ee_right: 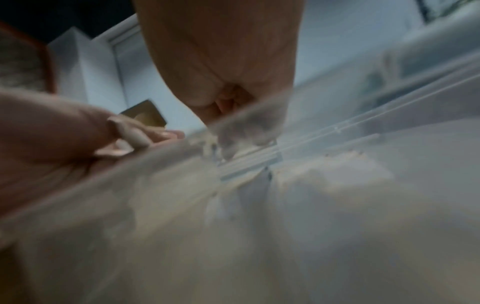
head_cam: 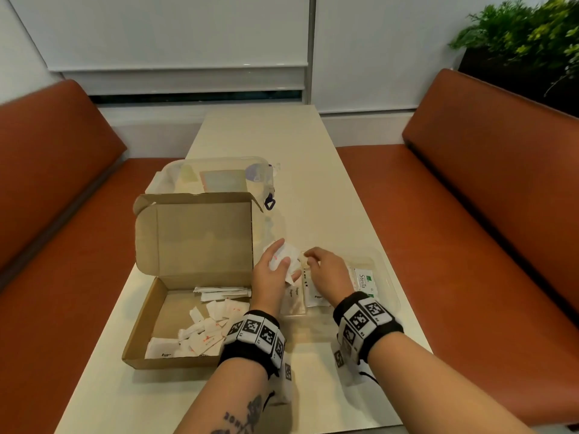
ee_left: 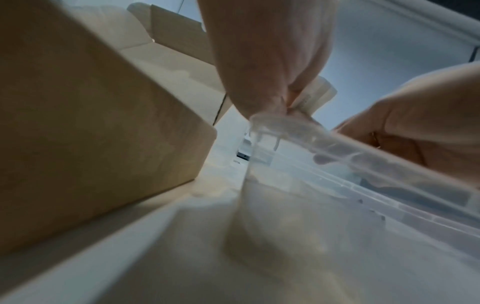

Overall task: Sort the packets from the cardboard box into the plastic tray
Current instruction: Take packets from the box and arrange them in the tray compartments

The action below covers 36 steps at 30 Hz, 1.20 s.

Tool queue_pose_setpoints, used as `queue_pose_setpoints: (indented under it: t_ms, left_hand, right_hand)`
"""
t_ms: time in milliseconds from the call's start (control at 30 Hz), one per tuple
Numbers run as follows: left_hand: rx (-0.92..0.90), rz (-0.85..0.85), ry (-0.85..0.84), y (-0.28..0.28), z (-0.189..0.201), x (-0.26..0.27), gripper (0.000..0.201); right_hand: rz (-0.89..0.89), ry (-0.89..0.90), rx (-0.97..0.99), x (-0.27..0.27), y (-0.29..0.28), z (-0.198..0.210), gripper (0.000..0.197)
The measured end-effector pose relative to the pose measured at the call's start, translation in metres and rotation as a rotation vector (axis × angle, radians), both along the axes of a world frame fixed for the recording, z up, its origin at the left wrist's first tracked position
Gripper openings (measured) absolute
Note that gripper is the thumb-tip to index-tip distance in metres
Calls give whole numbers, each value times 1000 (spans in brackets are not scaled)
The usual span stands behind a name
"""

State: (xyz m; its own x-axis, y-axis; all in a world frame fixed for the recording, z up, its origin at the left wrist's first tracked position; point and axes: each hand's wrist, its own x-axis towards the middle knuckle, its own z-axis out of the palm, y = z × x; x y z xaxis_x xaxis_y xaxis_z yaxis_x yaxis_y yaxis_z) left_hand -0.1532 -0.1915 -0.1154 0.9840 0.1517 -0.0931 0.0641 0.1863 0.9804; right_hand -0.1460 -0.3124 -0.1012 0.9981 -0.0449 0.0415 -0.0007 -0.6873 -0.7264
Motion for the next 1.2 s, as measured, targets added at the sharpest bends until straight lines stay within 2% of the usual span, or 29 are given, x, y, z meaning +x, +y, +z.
queue_pose_setpoints:
  t_ms: [67, 167, 300, 567, 733, 833, 967, 1100, 1200]
  left_hand:
    - [-49, -71, 23, -6, 4, 0, 47]
    - [-160, -156, 54, -20, 11, -1, 53]
    - [-210, -183, 90, -37, 17, -3, 45]
    - [-229, -122, 117, -59, 12, -1, 41]
    - [-225, -147, 82, -67, 8, -2, 47]
    - [-215, -110, 66, -66, 6, -1, 39]
    - [-136, -116, 88, -62, 6, 0, 25]
    - [-81, -228, 155, -63, 10, -4, 19]
    - [-59, -243, 196, -65, 9, -7, 15]
  right_hand:
    - [-55, -8, 152, 2, -8, 8, 24]
    - [-55, -4, 257, 2, -20, 16, 18]
    - [-141, -26, 366, -3, -41, 17, 7]
    - [-285, -19, 438, -10, -70, 14, 8]
    - [-283, -46, 451, -14, -83, 14, 2]
    - [-306, -75, 474, -13, -89, 16, 6]
    - [-238, -67, 474, -14, -92, 18, 12]
    - [-91, -15, 445, -17, -86, 20, 16]
    - [-74, 0, 438, -17, -79, 21, 19]
